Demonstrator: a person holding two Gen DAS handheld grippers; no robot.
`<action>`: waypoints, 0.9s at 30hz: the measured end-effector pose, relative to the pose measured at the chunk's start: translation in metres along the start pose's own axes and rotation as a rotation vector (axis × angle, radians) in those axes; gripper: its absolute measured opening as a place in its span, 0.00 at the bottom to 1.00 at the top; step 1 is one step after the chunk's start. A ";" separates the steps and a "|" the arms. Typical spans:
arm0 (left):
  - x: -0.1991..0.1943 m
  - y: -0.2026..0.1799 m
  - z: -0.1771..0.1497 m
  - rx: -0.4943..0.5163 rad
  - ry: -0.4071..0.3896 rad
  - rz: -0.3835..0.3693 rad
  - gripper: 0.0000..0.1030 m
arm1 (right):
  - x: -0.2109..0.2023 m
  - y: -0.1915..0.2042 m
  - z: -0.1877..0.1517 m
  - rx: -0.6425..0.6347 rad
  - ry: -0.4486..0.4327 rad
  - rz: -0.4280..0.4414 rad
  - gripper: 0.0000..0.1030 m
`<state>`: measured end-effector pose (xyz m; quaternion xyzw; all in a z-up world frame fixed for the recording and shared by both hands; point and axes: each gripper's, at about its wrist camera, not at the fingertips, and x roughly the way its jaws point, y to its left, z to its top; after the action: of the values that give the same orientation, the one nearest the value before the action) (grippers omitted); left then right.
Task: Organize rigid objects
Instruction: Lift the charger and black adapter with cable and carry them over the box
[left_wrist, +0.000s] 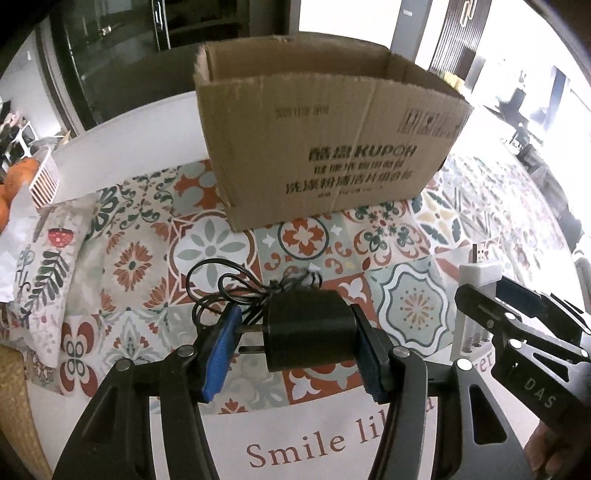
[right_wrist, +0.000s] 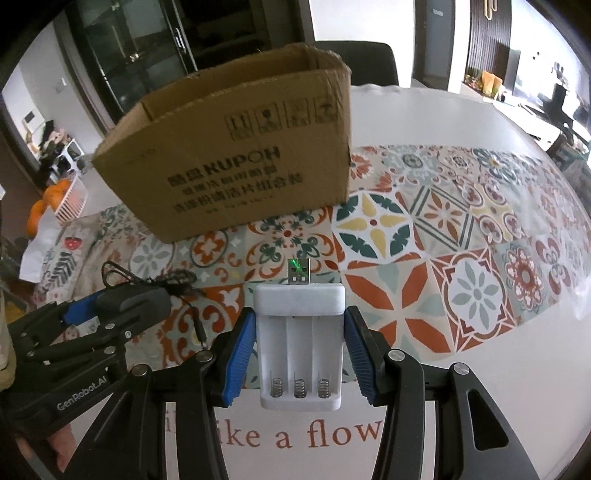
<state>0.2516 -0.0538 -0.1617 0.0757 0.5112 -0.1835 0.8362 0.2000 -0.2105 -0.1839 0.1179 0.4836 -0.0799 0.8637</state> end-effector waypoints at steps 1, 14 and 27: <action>-0.003 0.000 0.001 -0.003 -0.006 0.001 0.55 | -0.002 0.001 0.002 -0.002 -0.006 0.005 0.48; -0.034 0.001 0.012 -0.021 -0.075 0.002 0.55 | -0.033 0.012 0.017 -0.055 -0.085 0.038 0.48; -0.074 -0.003 0.036 -0.020 -0.179 -0.002 0.55 | -0.065 0.015 0.042 -0.083 -0.180 0.061 0.48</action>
<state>0.2497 -0.0507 -0.0797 0.0500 0.4365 -0.1854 0.8790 0.2041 -0.2061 -0.1049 0.0891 0.4031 -0.0438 0.9098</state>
